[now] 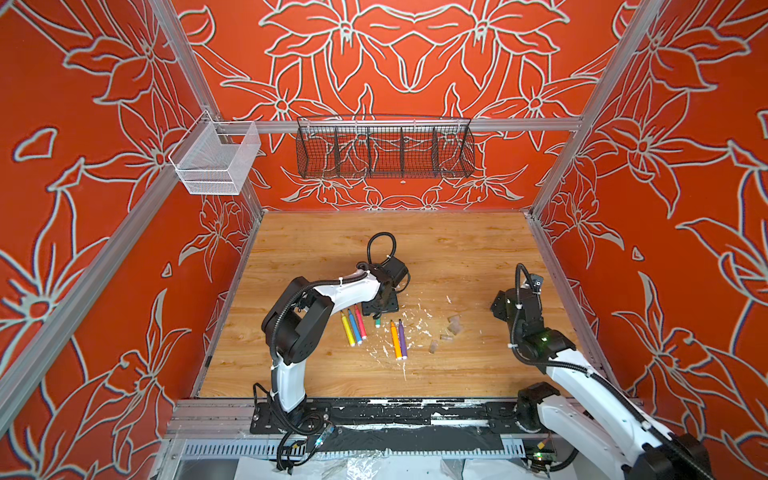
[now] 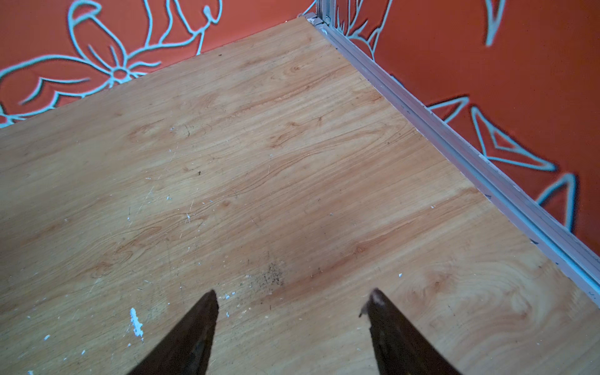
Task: Insert the pens into the pen caps
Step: 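Lower the capped green marker to the table and release it with the left gripper, then move the left gripper over the purple marker and lower onto it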
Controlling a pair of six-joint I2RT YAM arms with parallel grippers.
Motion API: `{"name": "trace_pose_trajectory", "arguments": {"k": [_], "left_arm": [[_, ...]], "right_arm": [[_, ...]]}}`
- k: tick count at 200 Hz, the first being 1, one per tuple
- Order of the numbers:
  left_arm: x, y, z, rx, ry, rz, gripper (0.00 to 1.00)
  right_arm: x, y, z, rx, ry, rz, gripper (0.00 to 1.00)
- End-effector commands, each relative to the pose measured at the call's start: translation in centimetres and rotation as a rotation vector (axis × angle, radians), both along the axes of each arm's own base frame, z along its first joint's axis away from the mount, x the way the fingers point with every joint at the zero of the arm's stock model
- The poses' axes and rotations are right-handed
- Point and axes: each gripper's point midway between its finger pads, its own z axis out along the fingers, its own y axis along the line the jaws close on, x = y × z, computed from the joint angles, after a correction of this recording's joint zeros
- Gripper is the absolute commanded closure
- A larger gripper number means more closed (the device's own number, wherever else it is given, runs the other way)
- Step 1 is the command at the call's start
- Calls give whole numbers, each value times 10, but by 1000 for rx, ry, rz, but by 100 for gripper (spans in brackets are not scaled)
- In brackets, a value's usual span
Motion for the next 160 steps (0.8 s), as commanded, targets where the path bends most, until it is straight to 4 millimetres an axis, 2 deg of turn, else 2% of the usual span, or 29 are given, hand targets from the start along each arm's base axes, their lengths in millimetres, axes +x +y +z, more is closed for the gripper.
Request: {"name": "trace_pose_trajectory", "arguments": {"k": [1, 21, 35, 53, 68, 78, 97, 110, 133, 160], "left_arm": [[-4, 14, 47, 57, -66, 9, 30], [-13, 12, 84, 79, -140, -21, 26], [-25, 9, 109, 89, -183, -13, 15], [-35, 0, 125, 28, -170, -42, 11], [-40, 10, 128, 26, -188, 10, 10], [-43, 12, 120, 9, -204, 10, 13], [-57, 3, 105, -84, -167, -8, 16], [-70, -1, 104, -79, -166, 12, 27], [-88, -25, 108, -38, -222, -41, 26], [-104, -37, 90, 46, -128, -13, 46]], "right_arm": [[-1, -1, -2, 7, -7, -5, 26], [0, -1, -1, 7, -7, -2, 26], [0, 0, -2, 8, -7, -1, 26], [0, 0, -1, 8, -8, -1, 26], [-1, 0, -1, 9, -10, 2, 26], [-1, 0, -1, 10, -10, 3, 26], [-3, 0, -1, 13, -16, 3, 25], [-4, 0, 0, 15, -21, 6, 25], [-5, 0, 1, 18, -32, 8, 25], [-4, 0, 0, 19, -28, 10, 24]]}}
